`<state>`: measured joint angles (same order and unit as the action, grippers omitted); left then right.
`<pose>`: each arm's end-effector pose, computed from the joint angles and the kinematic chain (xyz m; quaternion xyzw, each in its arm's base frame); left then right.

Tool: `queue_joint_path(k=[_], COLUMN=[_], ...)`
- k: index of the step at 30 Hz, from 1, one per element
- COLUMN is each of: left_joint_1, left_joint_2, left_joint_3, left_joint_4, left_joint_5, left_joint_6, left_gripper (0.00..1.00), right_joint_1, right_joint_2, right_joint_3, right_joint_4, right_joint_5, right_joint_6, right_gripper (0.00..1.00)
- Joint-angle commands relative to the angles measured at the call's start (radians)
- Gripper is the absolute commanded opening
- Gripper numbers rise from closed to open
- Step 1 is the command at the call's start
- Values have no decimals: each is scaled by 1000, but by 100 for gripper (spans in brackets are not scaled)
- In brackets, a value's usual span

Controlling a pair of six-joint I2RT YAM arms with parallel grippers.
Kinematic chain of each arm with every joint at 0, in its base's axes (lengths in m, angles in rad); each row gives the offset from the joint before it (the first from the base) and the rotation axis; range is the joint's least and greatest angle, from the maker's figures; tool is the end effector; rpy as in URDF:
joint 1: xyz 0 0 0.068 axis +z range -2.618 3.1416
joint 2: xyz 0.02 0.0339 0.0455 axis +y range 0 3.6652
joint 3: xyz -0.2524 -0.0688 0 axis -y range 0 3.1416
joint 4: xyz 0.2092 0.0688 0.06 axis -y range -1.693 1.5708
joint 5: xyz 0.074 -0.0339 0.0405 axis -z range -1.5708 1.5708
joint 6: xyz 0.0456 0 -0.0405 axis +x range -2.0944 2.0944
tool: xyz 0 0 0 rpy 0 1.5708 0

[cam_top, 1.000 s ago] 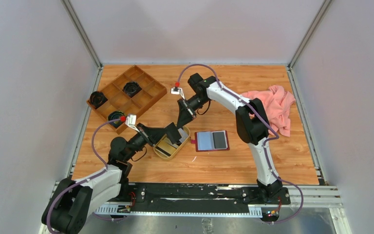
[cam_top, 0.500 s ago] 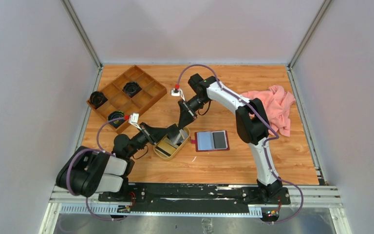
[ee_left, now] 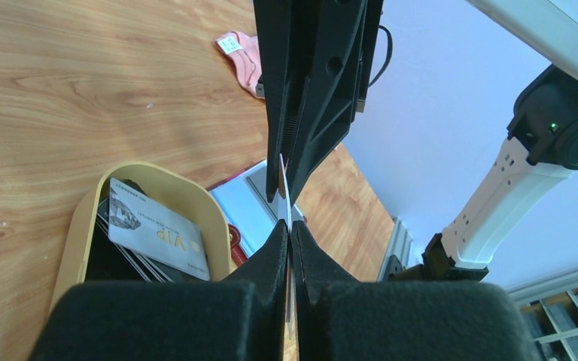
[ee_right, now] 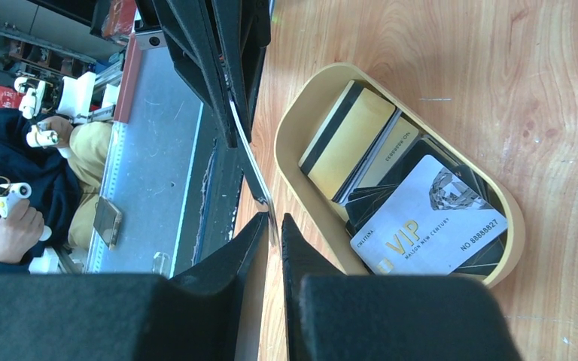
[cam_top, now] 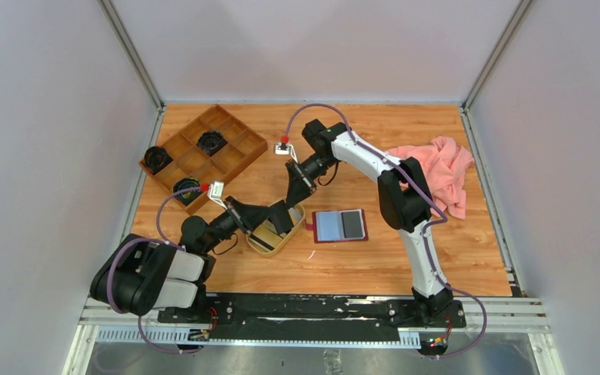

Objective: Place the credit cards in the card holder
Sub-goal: Place the credit card in the storage box.

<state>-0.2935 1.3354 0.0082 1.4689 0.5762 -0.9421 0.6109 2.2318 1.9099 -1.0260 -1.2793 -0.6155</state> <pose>0.1660 -0.0761 0.1862 0.0032 0.6639 -0.5713 0.4825 0.3121 0.2719 0.2185 -0.5131 0.6139 0.5930 0.0906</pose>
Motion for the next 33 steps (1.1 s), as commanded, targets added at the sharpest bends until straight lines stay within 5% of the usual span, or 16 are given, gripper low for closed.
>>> queue_joint_path(k=[1, 33], left_joint_1=[7, 37], left_joint_2=[-20, -54], left_joint_3=[-146, -149], left_joint_4=[68, 67], left_joint_5=[18, 54], left_joint_6=[10, -3], left_gripper=[0, 0], right_joint_1=[10, 9], right_joint_2=[-6, 36], right_joint_3=[-16, 22], right_joint_4=[-55, -215], right_joint_5=[-25, -57], right_joint_6=[-75, -247], right_gripper=[16, 15])
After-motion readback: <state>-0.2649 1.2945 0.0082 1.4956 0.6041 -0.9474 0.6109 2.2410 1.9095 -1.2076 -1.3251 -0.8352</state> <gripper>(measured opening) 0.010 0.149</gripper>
